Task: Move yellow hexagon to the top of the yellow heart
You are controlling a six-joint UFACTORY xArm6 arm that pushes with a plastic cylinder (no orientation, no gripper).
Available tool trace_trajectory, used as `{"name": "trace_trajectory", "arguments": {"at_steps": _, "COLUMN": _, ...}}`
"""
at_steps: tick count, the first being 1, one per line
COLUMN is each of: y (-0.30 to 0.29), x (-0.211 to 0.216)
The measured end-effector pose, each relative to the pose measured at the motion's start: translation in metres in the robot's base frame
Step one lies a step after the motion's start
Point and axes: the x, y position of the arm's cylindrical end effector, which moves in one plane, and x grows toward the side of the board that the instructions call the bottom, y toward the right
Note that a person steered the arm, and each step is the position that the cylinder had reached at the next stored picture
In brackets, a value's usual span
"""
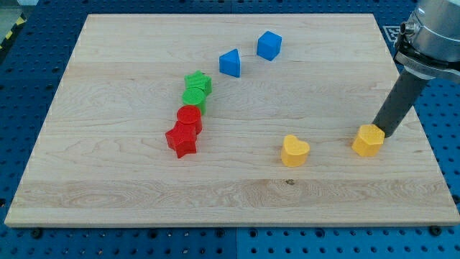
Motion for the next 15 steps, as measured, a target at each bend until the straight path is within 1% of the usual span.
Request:
{"name": "trace_trajectory", "arguments": {"at_steps": 2, "y": 0.022, "x": 0.003}}
{"name": "trace_trajectory", "arguments": {"at_steps": 3, "y": 0.021, "x": 0.031}}
{"name": "trace_trajectory", "arguments": {"at_steps": 4, "y": -0.014, "x": 0.037}}
{"name": "trace_trajectory", "arguments": {"at_steps": 5, "y": -0.047, "x": 0.021}}
{"name": "trace_trajectory", "arguments": {"at_steps": 6, "y": -0.058, "x": 0.015}}
{"name": "trace_trajectory", "arguments": {"at_steps": 7, "y": -0.059, "x": -0.014}}
{"name": "trace_trajectory", "arguments": {"at_steps": 8, "y": -0.059, "x": -0.034}}
{"name": "trace_trajectory", "arguments": {"at_steps": 9, "y": -0.093, "x": -0.036}}
{"name": "trace_trajectory", "arguments": {"at_steps": 11, "y": -0.107, "x": -0.036}}
{"name": "trace_trajectory", "arguments": {"at_steps": 12, "y": -0.131, "x": -0.036}}
{"name": "trace_trajectory", "arguments": {"at_steps": 13, "y": -0.139, "x": -0.036}}
{"name": "trace_trajectory", "arguments": {"at_steps": 15, "y": -0.137, "x": -0.033}}
